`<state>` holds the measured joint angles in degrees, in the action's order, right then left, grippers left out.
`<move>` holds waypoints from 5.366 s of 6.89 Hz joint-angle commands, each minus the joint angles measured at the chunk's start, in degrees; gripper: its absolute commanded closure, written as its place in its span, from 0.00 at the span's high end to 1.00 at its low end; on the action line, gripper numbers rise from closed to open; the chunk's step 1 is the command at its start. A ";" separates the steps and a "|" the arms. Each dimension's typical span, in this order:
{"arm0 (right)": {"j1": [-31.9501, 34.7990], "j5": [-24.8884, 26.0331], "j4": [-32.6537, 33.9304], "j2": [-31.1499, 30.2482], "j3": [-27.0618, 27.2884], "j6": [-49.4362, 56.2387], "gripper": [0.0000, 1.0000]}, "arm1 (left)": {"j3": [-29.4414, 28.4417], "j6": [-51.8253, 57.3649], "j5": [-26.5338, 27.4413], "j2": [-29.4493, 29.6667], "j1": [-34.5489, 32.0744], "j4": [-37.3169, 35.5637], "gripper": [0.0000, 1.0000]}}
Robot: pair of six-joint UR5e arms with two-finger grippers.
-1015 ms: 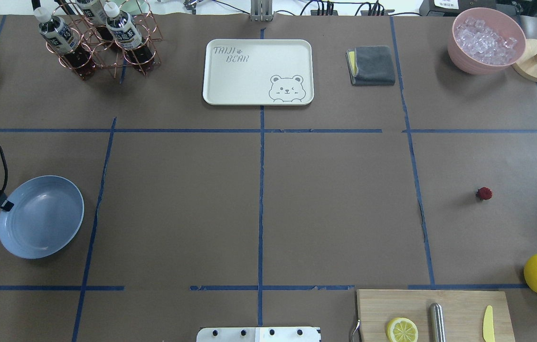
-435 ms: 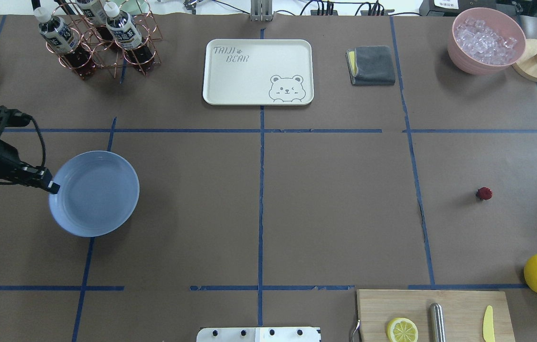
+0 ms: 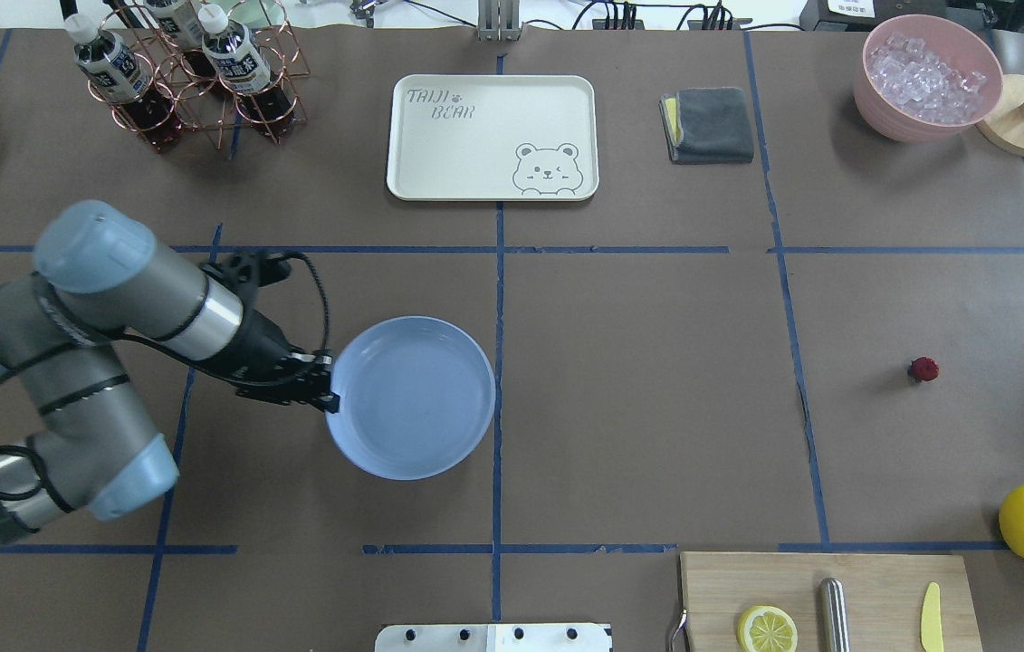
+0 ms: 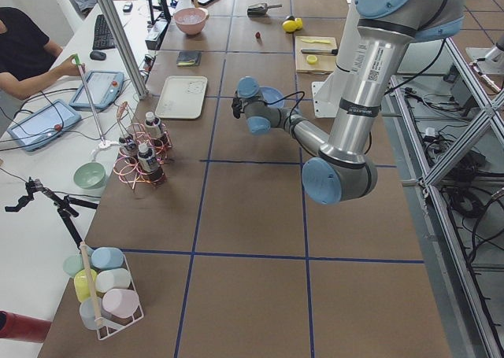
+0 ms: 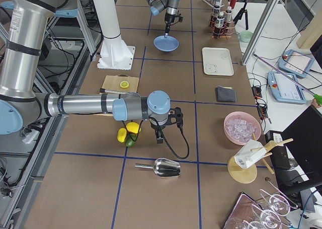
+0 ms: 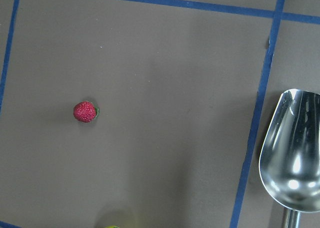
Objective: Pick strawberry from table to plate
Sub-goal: 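Grip the plate rim with the left gripper and slide it toward the table center, then release the plate with the left gripper while the right gripper descends onto the strawberry, then lift the red strawberry with the right gripper and carry it toward the plate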
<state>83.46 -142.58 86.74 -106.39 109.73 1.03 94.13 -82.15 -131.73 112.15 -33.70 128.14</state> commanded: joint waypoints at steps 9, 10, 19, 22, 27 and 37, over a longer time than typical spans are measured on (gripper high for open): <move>-1.97 0.64 -0.34 -0.05 -0.30 -1.46 1.00 | -5.27 -6.36 11.15 7.99 5.40 -3.25 0.00; -3.98 0.55 -0.52 -0.05 -0.30 -4.95 1.00 | -5.18 -6.36 11.15 7.99 5.40 -3.25 0.12; -29.04 15.14 -30.12 11.36 -13.12 -42.05 1.00 | 0.44 -6.00 11.23 5.53 4.43 -2.99 0.80; -31.15 16.88 -30.22 11.73 -13.40 -42.16 1.00 | 0.44 -6.00 11.23 5.62 4.52 -2.99 0.83; -32.75 19.89 -30.05 11.64 -14.71 -42.25 0.81 | 0.44 -6.18 11.23 5.53 4.52 -2.90 0.85; -32.66 19.10 -29.17 11.03 -8.59 -45.73 0.00 | 2.19 -6.36 11.23 5.36 4.26 -2.81 0.88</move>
<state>50.80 -123.49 57.17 -95.36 98.57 -42.30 95.47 -88.44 -120.50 117.57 -29.34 125.30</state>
